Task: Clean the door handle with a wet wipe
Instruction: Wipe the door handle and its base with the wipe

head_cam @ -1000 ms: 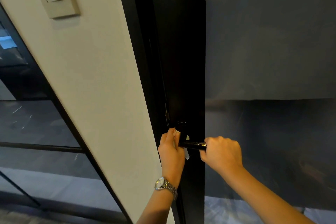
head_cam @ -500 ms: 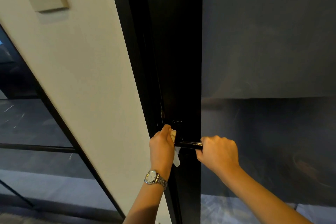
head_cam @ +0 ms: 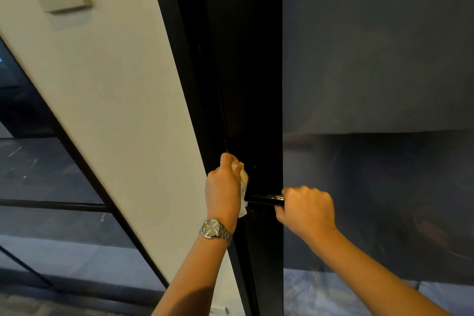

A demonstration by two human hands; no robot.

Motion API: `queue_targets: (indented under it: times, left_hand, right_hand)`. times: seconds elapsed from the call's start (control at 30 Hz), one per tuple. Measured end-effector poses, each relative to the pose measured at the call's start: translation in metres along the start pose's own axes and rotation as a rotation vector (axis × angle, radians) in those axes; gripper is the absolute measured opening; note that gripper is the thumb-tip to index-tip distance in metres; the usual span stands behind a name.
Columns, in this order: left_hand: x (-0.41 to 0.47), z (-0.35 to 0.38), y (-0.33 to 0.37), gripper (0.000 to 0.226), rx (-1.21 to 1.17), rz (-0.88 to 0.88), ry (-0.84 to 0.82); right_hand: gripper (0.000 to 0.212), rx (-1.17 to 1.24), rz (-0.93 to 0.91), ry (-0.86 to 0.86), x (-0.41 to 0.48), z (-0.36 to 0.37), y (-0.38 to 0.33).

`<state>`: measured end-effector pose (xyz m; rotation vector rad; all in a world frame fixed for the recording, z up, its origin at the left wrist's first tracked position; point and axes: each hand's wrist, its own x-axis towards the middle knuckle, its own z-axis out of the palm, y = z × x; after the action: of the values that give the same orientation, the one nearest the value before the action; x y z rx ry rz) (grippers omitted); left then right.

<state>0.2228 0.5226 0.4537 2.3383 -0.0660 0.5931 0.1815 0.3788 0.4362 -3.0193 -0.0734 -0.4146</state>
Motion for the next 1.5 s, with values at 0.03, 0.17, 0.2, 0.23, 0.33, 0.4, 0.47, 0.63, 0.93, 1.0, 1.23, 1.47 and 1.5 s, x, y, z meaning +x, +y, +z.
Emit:
queue_targets:
  times: [0.03,0.17,0.2,0.23,0.33,0.4,0.47,0.63,0.93,1.0,1.23,1.47,1.5]
  left_hand:
    - [0.001,-0.001,0.001,0.032,0.024,0.01,-0.011]
    - [-0.002,-0.005,-0.002,0.031,0.121,-0.02,-0.112]
    - [-0.005,-0.003,-0.003,0.031,0.14,-0.027,-0.144]
    - [-0.01,0.0,-0.005,0.031,0.152,-0.021,-0.169]
    - [-0.015,0.012,-0.013,0.024,0.132,0.018,-0.148]
    - [-0.017,0.014,-0.015,0.024,0.089,0.017,-0.102]
    - [-0.019,0.013,-0.017,0.027,0.043,0.055,-0.045]
    - [-0.008,0.002,-0.007,0.021,0.006,0.195,0.058]
    - [-0.009,0.001,-0.007,0.019,-0.111,0.277,0.126]
    - [-0.012,0.001,-0.005,0.023,-0.142,0.254,0.112]
    - [-0.005,0.0,0.006,0.03,-0.077,0.307,0.045]
    - [-0.007,-0.001,-0.004,0.023,-0.164,0.026,-0.008]
    - [-0.005,-0.002,-0.001,0.024,-0.164,0.017,-0.029]
  right_hand:
    - [0.025,-0.002,0.0,0.005,0.0,0.0,0.0]
    - [0.025,0.006,0.0,0.011,-0.002,-0.002,-0.001]
    - [0.025,0.007,0.001,0.008,-0.002,-0.002,-0.001]
    - [0.024,0.004,-0.002,0.005,-0.002,-0.002,-0.002]
    - [0.024,0.001,-0.012,0.005,-0.002,-0.002,-0.002]
    - [0.025,-0.002,-0.015,0.002,-0.001,-0.002,-0.002]
    - [0.025,-0.002,-0.015,-0.002,0.0,-0.001,-0.001]
    - [0.025,0.008,-0.008,-0.008,0.0,-0.002,-0.001]
    - [0.025,0.004,0.002,0.001,-0.001,0.003,-0.001]
    - [0.025,-0.026,0.004,0.017,-0.001,0.003,-0.001]
    - [0.025,-0.024,-0.011,0.001,-0.001,0.0,-0.002]
    - [0.026,0.005,-0.03,-0.006,-0.004,-0.007,-0.001]
    - [0.026,0.016,-0.03,-0.008,-0.004,-0.009,0.0]
